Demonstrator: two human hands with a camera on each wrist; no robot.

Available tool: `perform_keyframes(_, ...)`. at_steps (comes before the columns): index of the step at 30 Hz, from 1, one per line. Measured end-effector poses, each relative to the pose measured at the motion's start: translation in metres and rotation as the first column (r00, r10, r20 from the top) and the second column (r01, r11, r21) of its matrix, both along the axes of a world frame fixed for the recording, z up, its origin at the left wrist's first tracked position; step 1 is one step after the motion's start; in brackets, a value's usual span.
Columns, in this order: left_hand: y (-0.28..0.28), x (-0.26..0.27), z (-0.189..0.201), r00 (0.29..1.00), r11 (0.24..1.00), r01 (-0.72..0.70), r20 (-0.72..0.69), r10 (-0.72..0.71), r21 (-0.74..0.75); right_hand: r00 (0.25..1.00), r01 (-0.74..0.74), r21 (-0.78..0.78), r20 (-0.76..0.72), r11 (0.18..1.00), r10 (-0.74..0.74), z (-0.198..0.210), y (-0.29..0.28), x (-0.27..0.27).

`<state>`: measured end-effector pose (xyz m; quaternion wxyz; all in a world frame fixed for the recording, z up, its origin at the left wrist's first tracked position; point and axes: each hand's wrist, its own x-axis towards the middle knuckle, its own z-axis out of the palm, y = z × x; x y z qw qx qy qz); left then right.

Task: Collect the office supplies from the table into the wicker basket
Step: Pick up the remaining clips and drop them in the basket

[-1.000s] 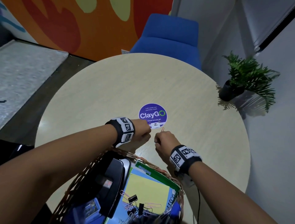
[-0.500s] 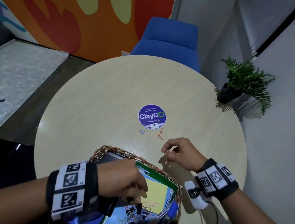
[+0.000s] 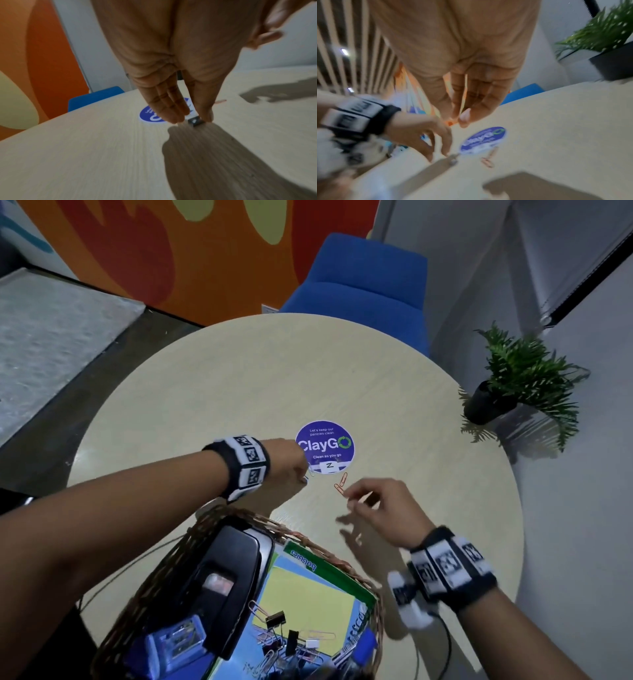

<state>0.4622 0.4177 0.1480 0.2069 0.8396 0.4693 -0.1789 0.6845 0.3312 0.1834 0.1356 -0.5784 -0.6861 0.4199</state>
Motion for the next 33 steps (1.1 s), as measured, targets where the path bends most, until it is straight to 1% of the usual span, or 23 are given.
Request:
perform_keyframes(1, 0.001, 0.004, -0.01, 1.0, 0.999, 0.03, 0.004, -0.03, 0.022, 0.994, 0.073, 0.033, 0.083, 0.997, -0.075, -0.012, 0.015, 0.002)
perform_keyframes(2, 0.0, 0.008, -0.017, 0.999, 0.997, 0.047, 0.017, -0.048, 0.055, 0.977, 0.115, 0.038, 0.179, 0.993, -0.12, -0.025, 0.028, 0.002)
perform_keyframes(4, 0.0, 0.016, -0.03, 0.996, 0.992, 0.071, 0.048, -0.076, 0.103, 0.931, 0.16, -0.005, 0.333, 0.987, -0.149, -0.046, 0.043, -0.003)
perform_keyframes(5, 0.001, 0.018, -0.034, 0.994, 0.989, 0.082, 0.058, -0.089, 0.119, 0.915, 0.177, -0.02, 0.373, 0.984, -0.156, -0.055, 0.047, -0.008)
perform_keyframes(7, 0.006, 0.021, -0.036, 0.994, 0.988, 0.105, 0.018, -0.108, 0.114, 0.901, 0.203, -0.031, 0.398, 0.979, -0.174, -0.066, 0.052, -0.017)
perform_keyframes(10, 0.013, 0.02, -0.035, 0.988, 0.988, 0.146, -0.052, -0.143, 0.055, 0.884, 0.211, -0.027, 0.432, 0.977, -0.179, -0.075, 0.055, -0.028)
perform_keyframes(12, 0.013, 0.018, -0.034, 0.989, 0.99, 0.135, -0.065, -0.132, 0.048, 0.876, 0.217, -0.027, 0.447, 0.976, -0.182, -0.077, 0.055, -0.03)
perform_keyframes(15, 0.01, 0.012, -0.016, 0.998, 0.998, 0.055, -0.021, -0.055, 0.025, 0.879, 0.206, -0.052, 0.448, 0.977, -0.162, -0.08, 0.053, -0.028)
perform_keyframes(17, 0.005, 0.008, 0.008, 0.997, 1.0, -0.005, 0.08, 0.003, 0.018, 0.885, 0.168, -0.064, 0.45, 0.984, -0.121, -0.081, 0.05, -0.023)
perform_keyframes(18, 0.0, 0.006, 0.021, 0.989, 0.999, -0.005, 0.147, 0.0, 0.033, 0.889, 0.15, -0.07, 0.446, 0.986, -0.103, -0.079, 0.048, -0.021)
perform_keyframes(19, -0.007, 0.005, 0.033, 0.975, 0.998, 0.012, 0.221, -0.024, 0.055, 0.896, 0.142, -0.069, 0.433, 0.988, -0.098, -0.076, 0.047, -0.018)
perform_keyframes(21, -0.029, 0.003, 0.052, 0.937, 0.996, 0.076, 0.339, -0.087, 0.047, 0.919, 0.176, -0.034, 0.365, 0.984, -0.152, -0.068, 0.042, -0.01)
perform_keyframes(23, -0.058, 0.002, 0.064, 0.917, 0.988, 0.153, 0.375, -0.14, -0.005, 0.942, 0.218, 0.018, 0.257, 0.976, -0.215, -0.058, 0.038, -0.001)
perform_keyframes(24, -0.073, 0.001, 0.066, 0.912, 0.982, 0.188, 0.375, -0.164, -0.03, 0.958, 0.216, 0.018, 0.191, 0.976, -0.215, -0.054, 0.036, 0.004)
perform_keyframes(26, -0.101, 0.0, 0.067, 0.896, 0.964, 0.255, 0.394, -0.207, -0.073, 0.983, 0.181, -0.037, 0.051, 0.983, -0.179, -0.044, 0.029, 0.012)
perform_keyframes(28, -0.124, 0.0, 0.067, 0.888, 0.939, 0.316, 0.389, -0.244, -0.132, 0.989, 0.132, -0.097, -0.048, 0.986, -0.137, -0.034, 0.02, 0.016)
perform_keyframes(31, -0.145, -0.003, 0.071, 0.907, 0.9, 0.378, 0.282, -0.314, -0.215, 0.99, 0.057, -0.133, -0.12, 0.99, -0.073, -0.018, 0.001, 0.013)
perform_keyframes(33, -0.145, -0.004, 0.076, 0.899, 0.883, 0.409, 0.266, -0.348, -0.23, 0.988, 0.011, -0.131, -0.152, 0.991, -0.031, -0.008, -0.012, 0.009)
